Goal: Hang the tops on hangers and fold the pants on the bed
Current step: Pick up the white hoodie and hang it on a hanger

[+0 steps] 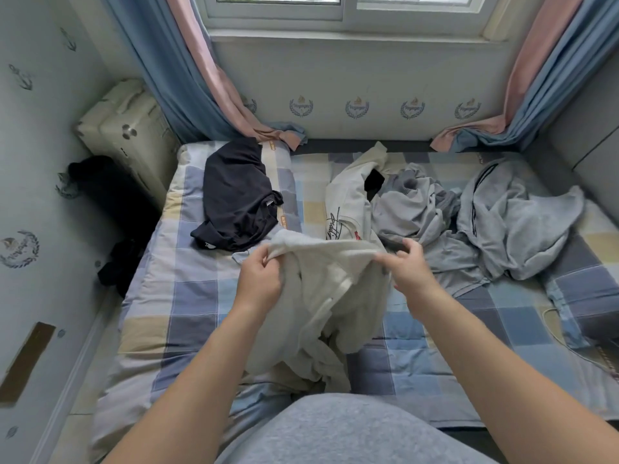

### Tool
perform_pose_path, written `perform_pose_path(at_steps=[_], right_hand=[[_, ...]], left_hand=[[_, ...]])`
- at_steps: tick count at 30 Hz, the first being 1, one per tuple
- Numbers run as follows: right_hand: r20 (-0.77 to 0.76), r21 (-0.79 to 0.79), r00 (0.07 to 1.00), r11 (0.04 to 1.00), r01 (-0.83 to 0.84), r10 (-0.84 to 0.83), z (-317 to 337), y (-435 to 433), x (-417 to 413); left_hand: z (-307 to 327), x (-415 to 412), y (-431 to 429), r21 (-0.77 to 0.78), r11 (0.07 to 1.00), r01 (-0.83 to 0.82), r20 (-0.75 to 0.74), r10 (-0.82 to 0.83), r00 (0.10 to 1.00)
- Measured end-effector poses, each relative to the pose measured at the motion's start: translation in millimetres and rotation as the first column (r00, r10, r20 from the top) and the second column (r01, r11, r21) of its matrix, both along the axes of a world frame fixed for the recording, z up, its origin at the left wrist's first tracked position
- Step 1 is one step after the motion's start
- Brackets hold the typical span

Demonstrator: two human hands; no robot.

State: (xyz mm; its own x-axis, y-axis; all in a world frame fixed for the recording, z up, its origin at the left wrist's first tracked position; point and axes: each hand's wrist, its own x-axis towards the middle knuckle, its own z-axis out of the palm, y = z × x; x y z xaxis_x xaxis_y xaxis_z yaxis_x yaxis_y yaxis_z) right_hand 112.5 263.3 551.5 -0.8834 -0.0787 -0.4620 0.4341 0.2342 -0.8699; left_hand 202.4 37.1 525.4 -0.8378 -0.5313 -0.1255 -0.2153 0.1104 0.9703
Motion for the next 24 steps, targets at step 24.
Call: perform_pose_path(at_steps=[24], right_hand=[[0.010,-0.301,0.996,0.949,0.090,-0.092,20,-50,3]], left_hand=[[-45,42,11,-0.156,0.985,0.072,0.599,0.037,0.800]])
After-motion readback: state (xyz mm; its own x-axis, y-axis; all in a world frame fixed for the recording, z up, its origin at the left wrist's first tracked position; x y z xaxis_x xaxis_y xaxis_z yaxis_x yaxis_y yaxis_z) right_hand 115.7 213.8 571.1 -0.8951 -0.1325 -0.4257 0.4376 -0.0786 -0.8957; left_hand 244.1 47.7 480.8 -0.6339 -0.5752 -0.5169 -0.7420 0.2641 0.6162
